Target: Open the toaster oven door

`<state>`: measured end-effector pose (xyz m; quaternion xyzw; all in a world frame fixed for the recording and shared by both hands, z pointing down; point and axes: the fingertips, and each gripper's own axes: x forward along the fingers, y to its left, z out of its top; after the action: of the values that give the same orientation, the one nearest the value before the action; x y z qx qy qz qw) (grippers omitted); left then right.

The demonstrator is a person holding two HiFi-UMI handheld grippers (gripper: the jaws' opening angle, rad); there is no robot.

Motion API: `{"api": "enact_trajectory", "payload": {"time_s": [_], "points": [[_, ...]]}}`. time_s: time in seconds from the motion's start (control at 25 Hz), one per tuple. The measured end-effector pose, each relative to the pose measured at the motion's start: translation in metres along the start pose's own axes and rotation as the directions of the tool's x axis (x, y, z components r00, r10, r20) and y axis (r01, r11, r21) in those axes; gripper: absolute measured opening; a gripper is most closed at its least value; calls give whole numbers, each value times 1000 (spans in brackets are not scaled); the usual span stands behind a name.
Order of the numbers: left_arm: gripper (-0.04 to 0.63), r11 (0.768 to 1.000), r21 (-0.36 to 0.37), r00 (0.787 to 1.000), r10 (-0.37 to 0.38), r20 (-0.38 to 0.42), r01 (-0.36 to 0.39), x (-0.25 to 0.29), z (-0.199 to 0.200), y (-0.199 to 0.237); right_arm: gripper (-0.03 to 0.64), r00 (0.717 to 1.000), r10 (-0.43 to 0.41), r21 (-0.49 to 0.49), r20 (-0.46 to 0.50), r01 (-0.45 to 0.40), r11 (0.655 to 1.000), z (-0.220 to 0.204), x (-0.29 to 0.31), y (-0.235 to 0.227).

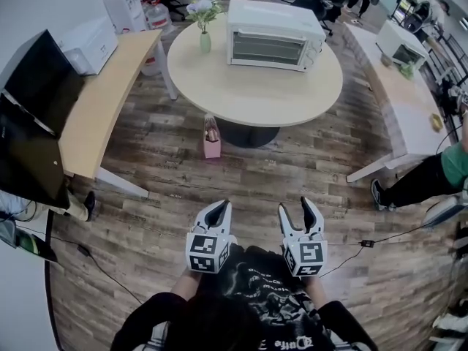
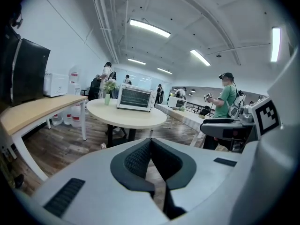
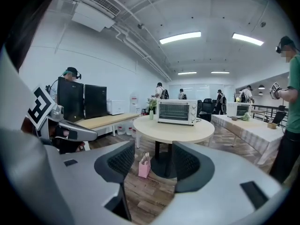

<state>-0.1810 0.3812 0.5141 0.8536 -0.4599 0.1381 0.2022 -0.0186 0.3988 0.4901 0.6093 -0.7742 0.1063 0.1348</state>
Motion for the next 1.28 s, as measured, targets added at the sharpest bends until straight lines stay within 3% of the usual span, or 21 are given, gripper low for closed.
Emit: {"api": "enact_trajectory", "payload": {"time_s": [0.36, 0.68, 0.96, 1.28], "points": [[17, 1000, -18, 999, -24, -24, 23, 9, -1, 19, 239, 998, -54, 20, -21, 54, 998, -7, 13, -3], [17, 999, -38, 999, -11, -35, 9, 30, 9, 40, 239, 999, -50, 9, -14, 50, 999, 10, 52, -19], [17, 998, -43, 999, 36, -25, -37, 77, 38, 57, 244, 1000, -22, 3, -4, 22, 1000, 30, 104, -57], [17, 993, -26, 993, 113, -29, -114, 159, 78, 60, 247, 1000, -7, 20, 0, 7, 1000, 53, 178, -140]]}}
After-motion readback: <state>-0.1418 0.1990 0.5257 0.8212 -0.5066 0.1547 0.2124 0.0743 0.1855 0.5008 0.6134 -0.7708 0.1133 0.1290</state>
